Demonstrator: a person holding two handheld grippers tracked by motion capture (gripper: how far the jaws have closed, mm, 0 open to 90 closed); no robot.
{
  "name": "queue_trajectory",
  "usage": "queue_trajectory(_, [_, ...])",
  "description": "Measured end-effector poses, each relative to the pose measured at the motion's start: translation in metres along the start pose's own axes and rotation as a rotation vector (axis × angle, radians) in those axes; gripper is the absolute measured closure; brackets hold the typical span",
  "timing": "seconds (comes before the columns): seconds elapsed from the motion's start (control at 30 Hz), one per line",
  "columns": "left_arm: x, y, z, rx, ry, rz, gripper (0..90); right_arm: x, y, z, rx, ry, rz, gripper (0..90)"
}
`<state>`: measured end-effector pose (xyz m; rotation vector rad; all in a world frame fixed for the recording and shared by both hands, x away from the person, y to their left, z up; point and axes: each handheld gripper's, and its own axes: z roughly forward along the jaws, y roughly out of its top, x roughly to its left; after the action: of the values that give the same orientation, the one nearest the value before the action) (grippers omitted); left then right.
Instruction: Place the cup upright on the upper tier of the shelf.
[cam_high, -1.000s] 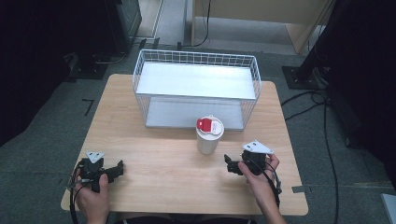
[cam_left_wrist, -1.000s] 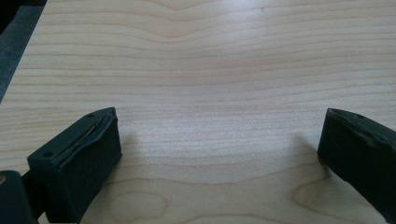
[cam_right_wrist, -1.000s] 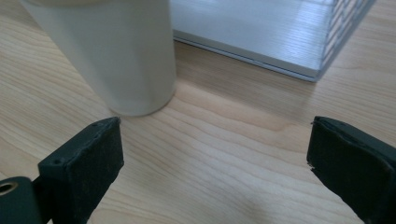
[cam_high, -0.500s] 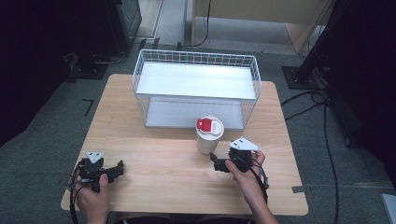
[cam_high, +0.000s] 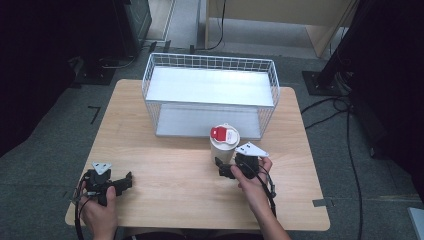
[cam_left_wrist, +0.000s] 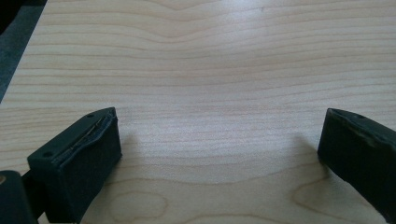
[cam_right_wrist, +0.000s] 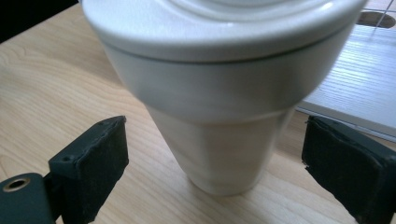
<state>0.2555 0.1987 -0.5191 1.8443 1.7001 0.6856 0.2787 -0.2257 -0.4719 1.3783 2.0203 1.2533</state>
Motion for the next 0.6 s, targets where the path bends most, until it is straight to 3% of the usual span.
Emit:
queue_trajectory(0.2, [0.000, 0.000, 0.000, 0.000, 0.000, 0.000, 0.0, 0.000, 0.003, 0.008, -0.035, -0.020, 0.028, 11.7])
queue_trajectory(0.3, [0.000, 0.000, 0.000, 0.000, 0.000, 0.000, 0.0, -0.002, 0.004, 0.012, -0.055, -0.009, 0.051, 11.0])
queue_trajectory(0.6, [0.000, 0.000, 0.000, 0.000, 0.000, 0.000, 0.0, -0.001, 0.002, 0.024, -0.121, -0.013, 0.034, 8.3])
